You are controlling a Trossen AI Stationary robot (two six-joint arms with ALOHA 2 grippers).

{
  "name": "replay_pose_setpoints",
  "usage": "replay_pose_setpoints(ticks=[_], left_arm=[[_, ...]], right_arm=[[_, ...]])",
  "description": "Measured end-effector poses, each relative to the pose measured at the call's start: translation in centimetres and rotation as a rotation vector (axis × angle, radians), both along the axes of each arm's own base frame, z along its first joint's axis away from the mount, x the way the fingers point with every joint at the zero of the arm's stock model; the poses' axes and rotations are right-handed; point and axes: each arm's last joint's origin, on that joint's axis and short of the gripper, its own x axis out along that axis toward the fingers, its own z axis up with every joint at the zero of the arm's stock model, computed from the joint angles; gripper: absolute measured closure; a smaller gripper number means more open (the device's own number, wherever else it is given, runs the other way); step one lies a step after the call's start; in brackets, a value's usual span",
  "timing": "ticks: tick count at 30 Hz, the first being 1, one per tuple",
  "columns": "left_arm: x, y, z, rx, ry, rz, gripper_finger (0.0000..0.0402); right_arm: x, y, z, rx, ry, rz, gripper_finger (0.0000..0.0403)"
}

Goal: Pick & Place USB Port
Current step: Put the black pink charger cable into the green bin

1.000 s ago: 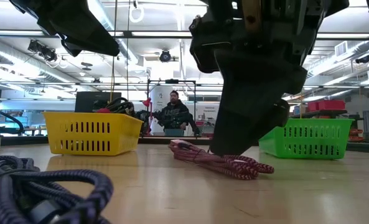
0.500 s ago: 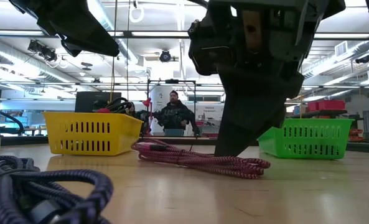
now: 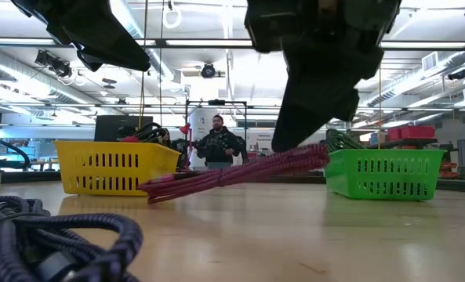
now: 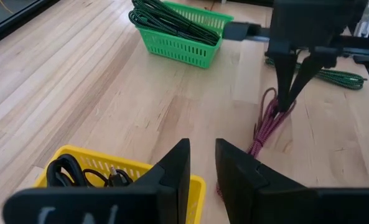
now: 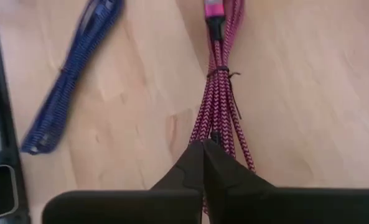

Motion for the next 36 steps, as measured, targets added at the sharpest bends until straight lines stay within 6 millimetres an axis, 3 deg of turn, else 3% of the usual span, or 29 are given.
replay_pose_setpoints(ticks=[9, 18, 27, 36], left_arm=[[0.0, 0.0, 0.0, 0.000, 0.000, 0.000, 0.0321], [0.0, 0.0, 0.0, 0.000, 0.000, 0.000, 0.0321], [0.0, 0.0, 0.0, -0.005, -0.001, 0.003, 0.0321], [0.0, 0.0, 0.0, -0.006, -0.001, 0.003, 0.0321]], right_arm=[[-0.7, 0.3, 1.5, -0.017, -0.024, 0.001, 0.0403], [-1.2, 1.0, 1.2, 0.016, 0.025, 0.015, 0.0391], [-2.3, 0.1, -1.4, 0.001, 0.095, -0.034, 0.0313], [-2.0, 0.1, -1.7, 0.049, 0.040, -0.020, 0.0226]])
